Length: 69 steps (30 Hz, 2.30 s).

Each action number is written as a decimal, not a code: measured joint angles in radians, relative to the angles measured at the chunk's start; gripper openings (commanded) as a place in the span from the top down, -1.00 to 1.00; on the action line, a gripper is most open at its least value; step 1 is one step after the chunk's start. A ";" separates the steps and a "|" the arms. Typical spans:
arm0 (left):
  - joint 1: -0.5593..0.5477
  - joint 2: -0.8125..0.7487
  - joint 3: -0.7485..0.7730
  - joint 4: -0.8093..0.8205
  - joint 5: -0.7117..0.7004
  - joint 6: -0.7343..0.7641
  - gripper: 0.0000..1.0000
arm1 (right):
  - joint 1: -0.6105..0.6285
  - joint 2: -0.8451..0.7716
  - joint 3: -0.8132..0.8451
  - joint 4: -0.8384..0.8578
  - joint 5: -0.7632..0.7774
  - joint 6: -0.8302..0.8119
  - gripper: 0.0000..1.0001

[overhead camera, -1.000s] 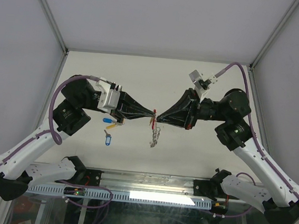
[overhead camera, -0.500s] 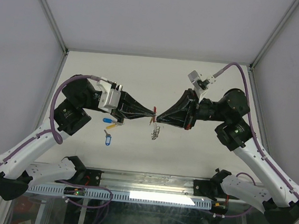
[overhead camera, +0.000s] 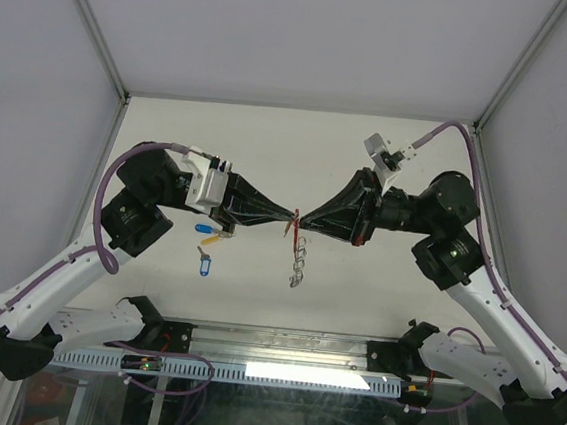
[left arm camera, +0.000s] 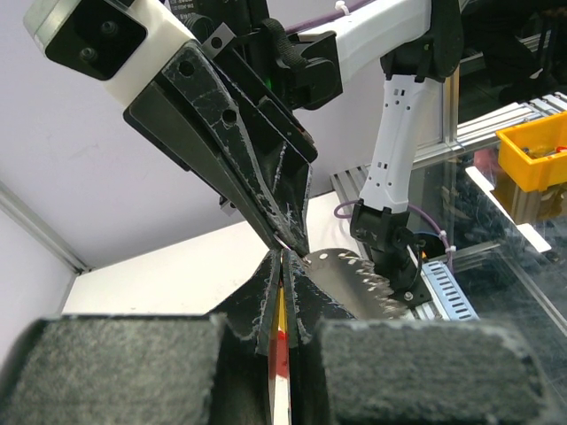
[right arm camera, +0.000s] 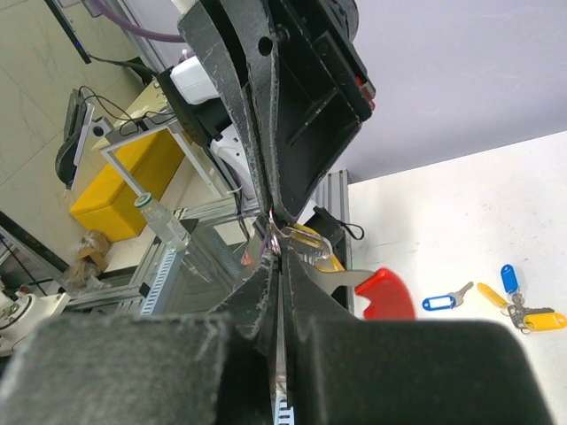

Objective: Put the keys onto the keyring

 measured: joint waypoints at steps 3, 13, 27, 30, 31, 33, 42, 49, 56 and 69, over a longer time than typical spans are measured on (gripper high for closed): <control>0.000 0.000 0.000 -0.002 0.002 -0.001 1.00 | -0.001 -0.010 0.000 -0.002 0.020 -0.002 1.00; 0.000 0.000 0.000 0.000 0.001 -0.002 1.00 | 0.000 -0.020 0.000 -0.009 0.056 -0.005 1.00; 0.000 0.000 0.000 0.003 0.000 -0.001 1.00 | 0.001 -0.044 -0.012 -0.025 0.101 -0.011 1.00; 0.000 0.001 0.000 0.004 0.000 -0.001 1.00 | 0.001 -0.047 -0.012 -0.027 0.109 -0.011 1.00; 0.000 0.001 0.000 0.004 0.000 -0.001 1.00 | 0.002 -0.048 -0.012 -0.028 0.111 -0.011 1.00; 0.000 0.002 0.000 0.005 0.000 -0.001 1.00 | 0.002 -0.052 -0.012 -0.031 0.118 -0.012 1.00; 0.000 0.006 0.000 0.013 0.000 -0.001 1.00 | 0.003 -0.063 -0.016 -0.031 0.135 -0.011 1.00; 0.000 0.010 0.000 0.013 0.000 -0.001 1.00 | 0.003 -0.062 -0.016 -0.031 0.137 -0.005 1.00; 0.000 0.012 0.000 0.012 0.000 0.000 1.00 | 0.003 -0.062 -0.016 -0.031 0.145 0.014 1.00; 0.000 0.014 0.000 0.011 -0.021 0.007 1.00 | 0.003 -0.067 -0.016 -0.031 0.188 0.058 1.00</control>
